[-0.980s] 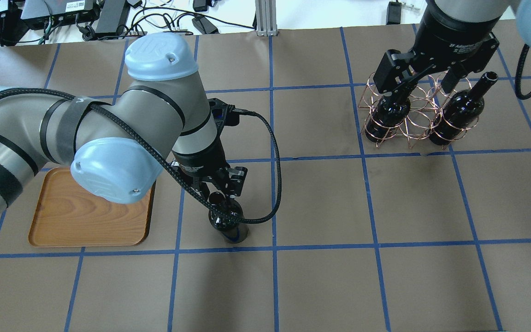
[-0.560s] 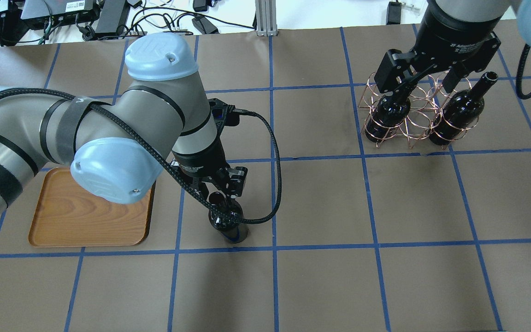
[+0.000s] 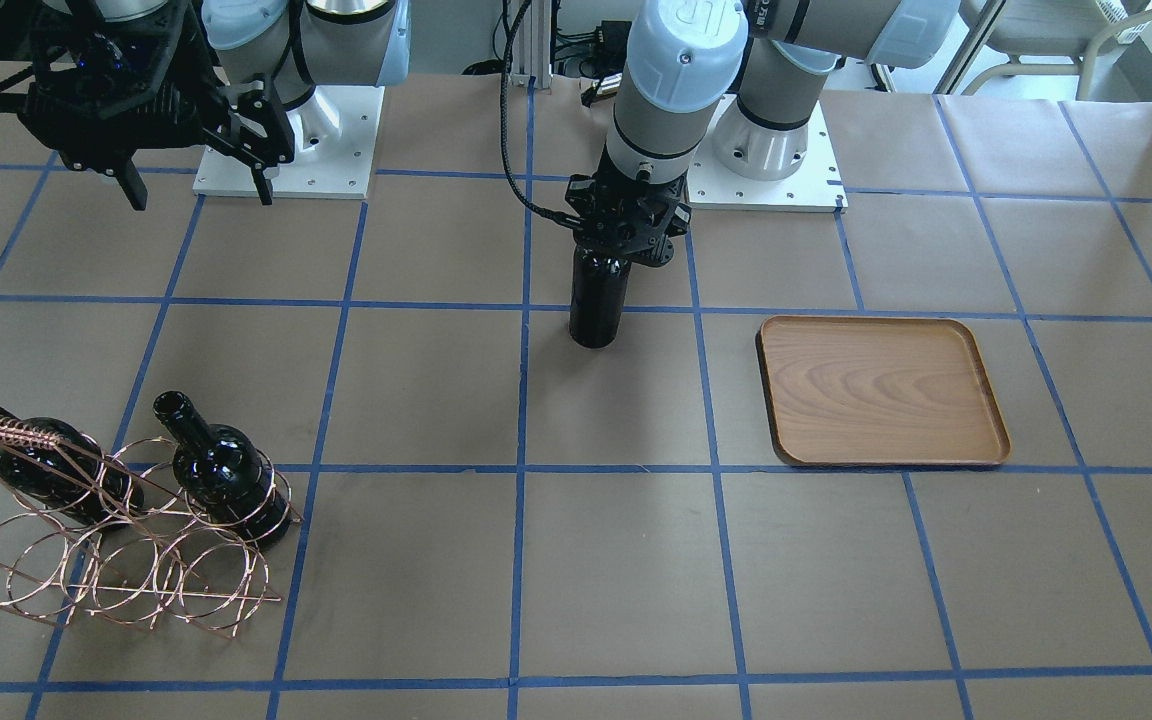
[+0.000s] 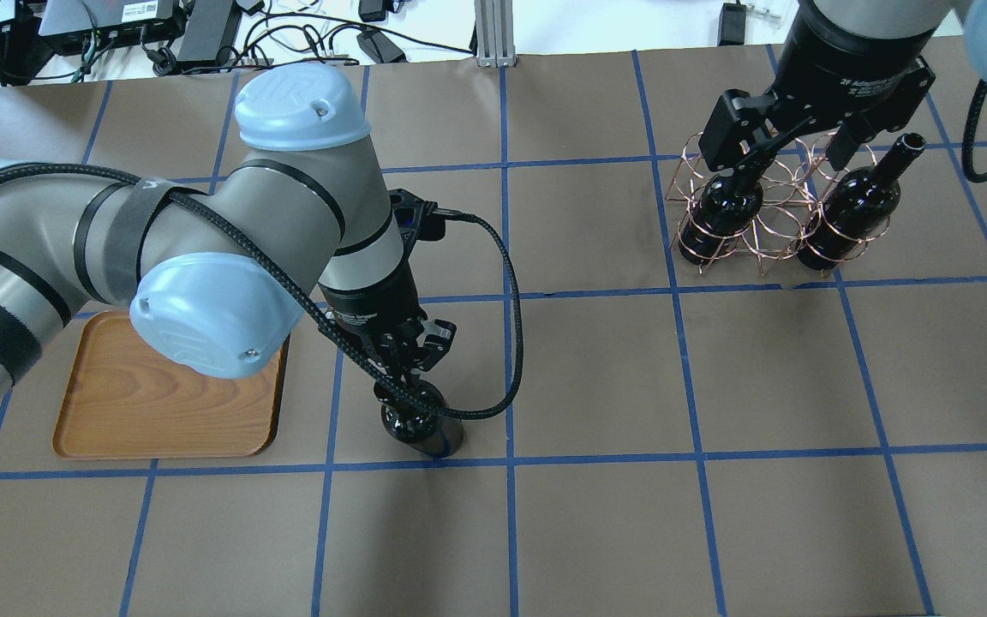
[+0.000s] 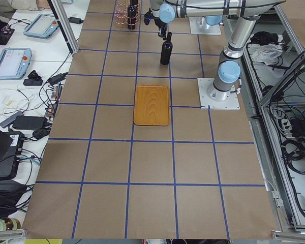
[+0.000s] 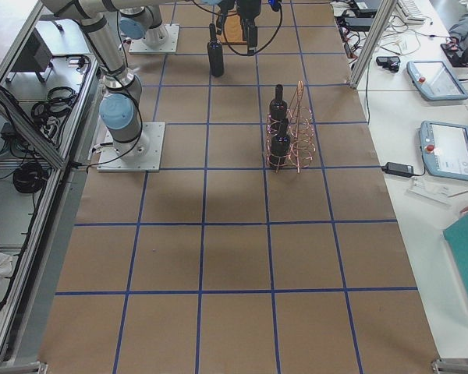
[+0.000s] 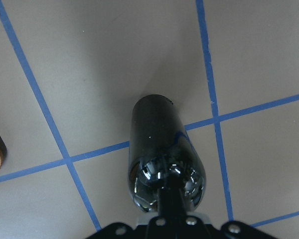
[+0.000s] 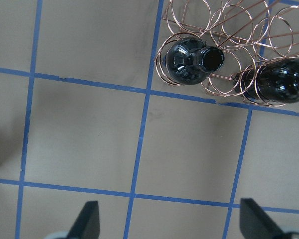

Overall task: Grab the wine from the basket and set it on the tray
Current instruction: 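Grasp the standing bottle's neck with the left gripper while the right arm withdraws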

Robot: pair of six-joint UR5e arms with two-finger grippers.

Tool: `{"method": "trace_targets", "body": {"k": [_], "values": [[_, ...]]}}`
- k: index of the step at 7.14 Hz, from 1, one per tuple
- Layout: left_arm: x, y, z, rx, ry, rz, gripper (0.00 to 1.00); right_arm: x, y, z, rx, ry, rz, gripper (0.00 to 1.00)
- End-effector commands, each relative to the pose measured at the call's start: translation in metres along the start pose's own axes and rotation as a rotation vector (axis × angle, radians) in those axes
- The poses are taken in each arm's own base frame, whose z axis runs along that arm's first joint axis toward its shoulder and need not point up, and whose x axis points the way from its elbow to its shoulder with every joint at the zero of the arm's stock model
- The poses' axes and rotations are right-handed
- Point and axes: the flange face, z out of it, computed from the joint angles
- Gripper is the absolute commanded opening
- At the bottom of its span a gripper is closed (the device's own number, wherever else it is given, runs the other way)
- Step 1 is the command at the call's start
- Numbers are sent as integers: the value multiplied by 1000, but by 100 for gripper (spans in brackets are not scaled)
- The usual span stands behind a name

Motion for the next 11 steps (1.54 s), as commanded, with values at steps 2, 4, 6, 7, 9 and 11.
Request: {"method": "trace_targets", "body": {"k": [2,4,6,7,9,11], "values": [[2,-4,-2,4,18,-3,78,-1,1,1,-3,-3,5,100],[0,-6,-10,18,9,5,84,0,1,0,-6,4,5,100],[1,-4,-8,7,14,5,85,-1,2,0,-7,4,2,100],[1,-3,-6,-10,15,3,85,-1,1,-1,-1,-3,8,100],[1,1,-2,-46,14,0,68,-2,1,-1,0,-9,16,100],[1,1,-1,-51,17,-1,47,-5,1,-8,16,-20,36,100]]}}
